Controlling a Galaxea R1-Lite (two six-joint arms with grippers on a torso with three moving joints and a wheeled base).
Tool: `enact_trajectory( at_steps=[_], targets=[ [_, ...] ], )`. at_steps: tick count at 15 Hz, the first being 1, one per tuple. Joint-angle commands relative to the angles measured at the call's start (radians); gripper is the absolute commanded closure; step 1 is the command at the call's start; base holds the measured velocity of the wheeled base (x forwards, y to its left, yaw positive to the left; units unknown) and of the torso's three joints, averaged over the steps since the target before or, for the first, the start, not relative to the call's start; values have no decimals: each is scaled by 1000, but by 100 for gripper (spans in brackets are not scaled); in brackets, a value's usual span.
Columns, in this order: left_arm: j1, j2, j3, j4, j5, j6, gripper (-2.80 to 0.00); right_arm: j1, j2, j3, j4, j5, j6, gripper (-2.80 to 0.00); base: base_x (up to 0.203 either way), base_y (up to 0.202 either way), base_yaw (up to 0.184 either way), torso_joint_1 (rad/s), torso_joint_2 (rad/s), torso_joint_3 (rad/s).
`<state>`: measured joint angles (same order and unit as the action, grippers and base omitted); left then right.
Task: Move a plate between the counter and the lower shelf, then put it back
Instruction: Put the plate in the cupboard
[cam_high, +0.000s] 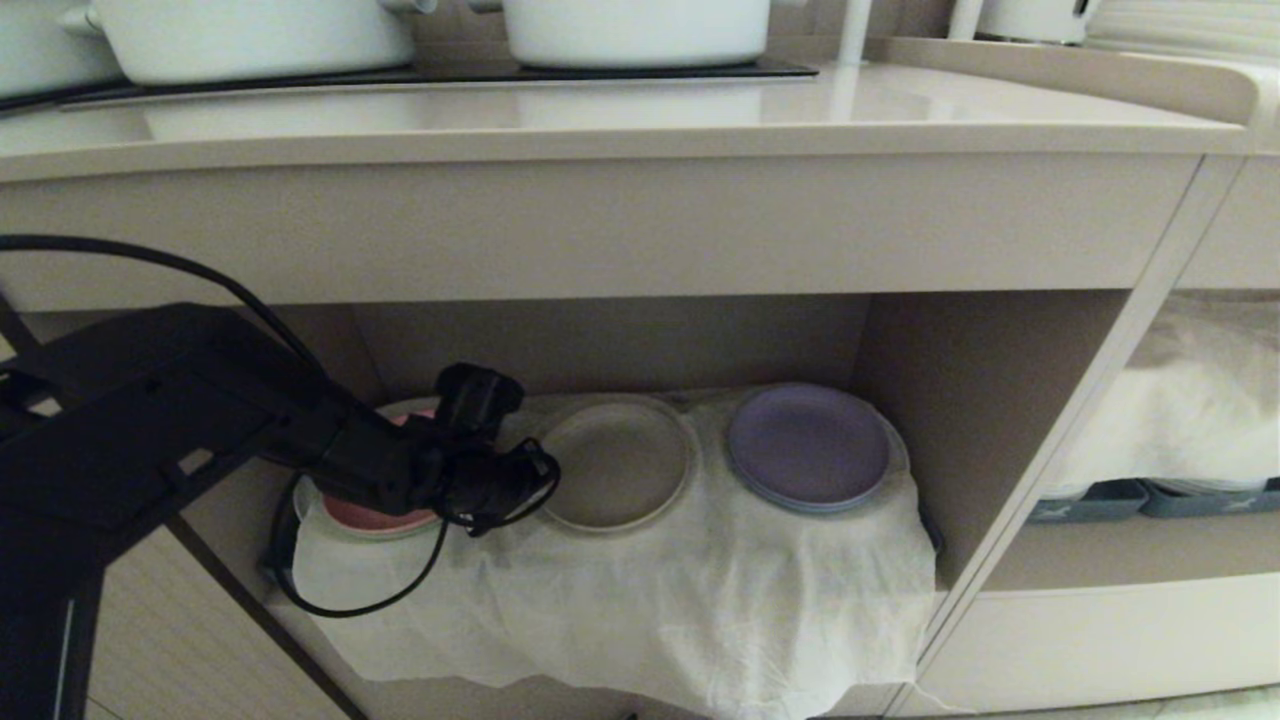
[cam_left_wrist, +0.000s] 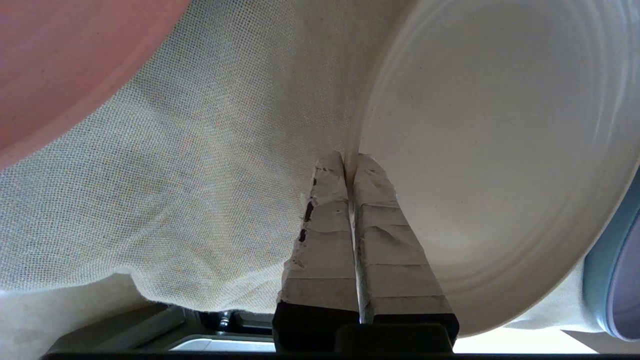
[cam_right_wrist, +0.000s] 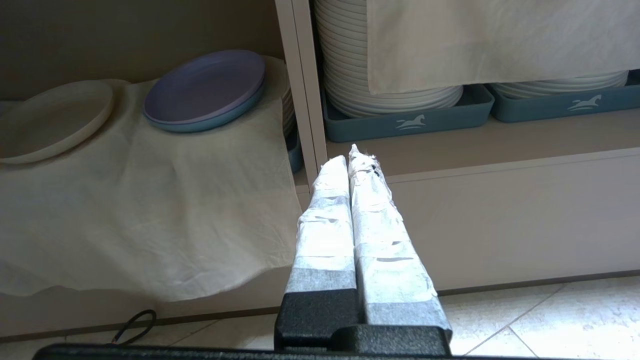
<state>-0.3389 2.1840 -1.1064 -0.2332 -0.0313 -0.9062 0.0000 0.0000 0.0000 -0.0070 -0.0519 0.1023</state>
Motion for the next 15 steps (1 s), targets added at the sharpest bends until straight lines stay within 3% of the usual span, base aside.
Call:
enact_trajectory(
  at_steps=[1, 9, 10, 15],
  targets=[
    [0, 0, -1, -3, 1, -5, 0, 0, 0, 0, -1, 0, 0, 0, 0, 0, 0, 0, 0, 0],
    [0, -1, 2, -2, -1, -7, 0, 0, 1, 0, 0, 0, 0, 0, 0, 0, 0, 0, 0, 0],
    [0, -1, 2, -2, -1, -7, -280, 0, 0, 0, 0, -1, 0, 0, 0, 0, 0, 0, 0, 0],
    [0, -9, 2, -3, 4, -7, -280, 0, 0, 0, -1, 0, 0, 0, 0, 0, 0, 0, 0, 0]
  ],
)
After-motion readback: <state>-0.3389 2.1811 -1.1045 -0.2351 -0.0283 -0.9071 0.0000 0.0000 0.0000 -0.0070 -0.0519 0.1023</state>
